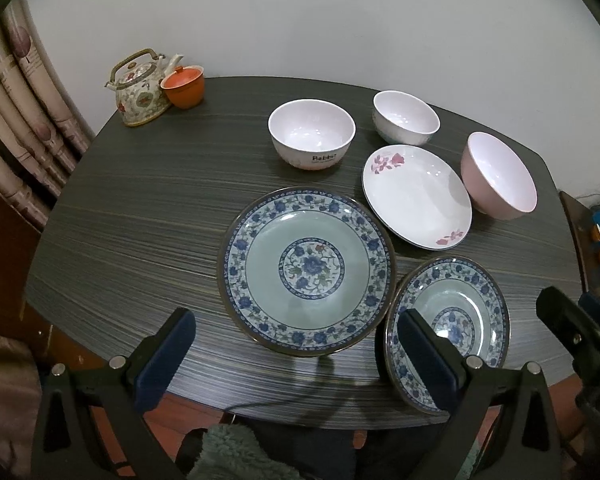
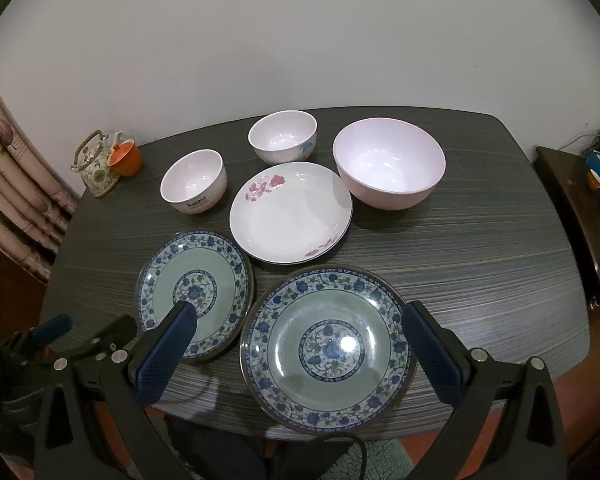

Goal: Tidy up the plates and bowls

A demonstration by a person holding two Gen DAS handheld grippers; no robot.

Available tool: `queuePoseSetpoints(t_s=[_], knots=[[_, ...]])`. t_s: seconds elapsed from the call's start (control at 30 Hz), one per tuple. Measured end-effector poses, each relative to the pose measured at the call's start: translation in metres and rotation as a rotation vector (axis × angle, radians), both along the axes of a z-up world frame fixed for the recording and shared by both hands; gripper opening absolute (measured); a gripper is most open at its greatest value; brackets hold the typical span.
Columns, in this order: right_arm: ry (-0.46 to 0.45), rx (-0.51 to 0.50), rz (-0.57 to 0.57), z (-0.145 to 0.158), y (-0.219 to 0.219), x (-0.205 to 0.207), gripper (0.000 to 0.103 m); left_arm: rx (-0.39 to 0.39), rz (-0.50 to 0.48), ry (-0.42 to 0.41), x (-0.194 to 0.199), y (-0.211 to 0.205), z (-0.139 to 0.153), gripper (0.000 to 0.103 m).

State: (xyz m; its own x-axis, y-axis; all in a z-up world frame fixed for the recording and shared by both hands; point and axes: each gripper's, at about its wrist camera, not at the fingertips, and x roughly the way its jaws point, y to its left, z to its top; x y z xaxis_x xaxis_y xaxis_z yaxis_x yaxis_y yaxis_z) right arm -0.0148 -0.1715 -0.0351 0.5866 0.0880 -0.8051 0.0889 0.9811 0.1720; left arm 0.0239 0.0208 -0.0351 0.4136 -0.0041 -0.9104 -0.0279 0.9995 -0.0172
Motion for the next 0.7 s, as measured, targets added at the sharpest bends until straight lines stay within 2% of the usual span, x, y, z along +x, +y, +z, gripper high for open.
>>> queuePoseSetpoints(t_s=[0.7], knots=[[0.012,0.006,0.014,-0.0032,0.0035,-0.0027,0.102,0.009,0.003,-0.002,0.0016,0.0018,-0.0006,0.103]])
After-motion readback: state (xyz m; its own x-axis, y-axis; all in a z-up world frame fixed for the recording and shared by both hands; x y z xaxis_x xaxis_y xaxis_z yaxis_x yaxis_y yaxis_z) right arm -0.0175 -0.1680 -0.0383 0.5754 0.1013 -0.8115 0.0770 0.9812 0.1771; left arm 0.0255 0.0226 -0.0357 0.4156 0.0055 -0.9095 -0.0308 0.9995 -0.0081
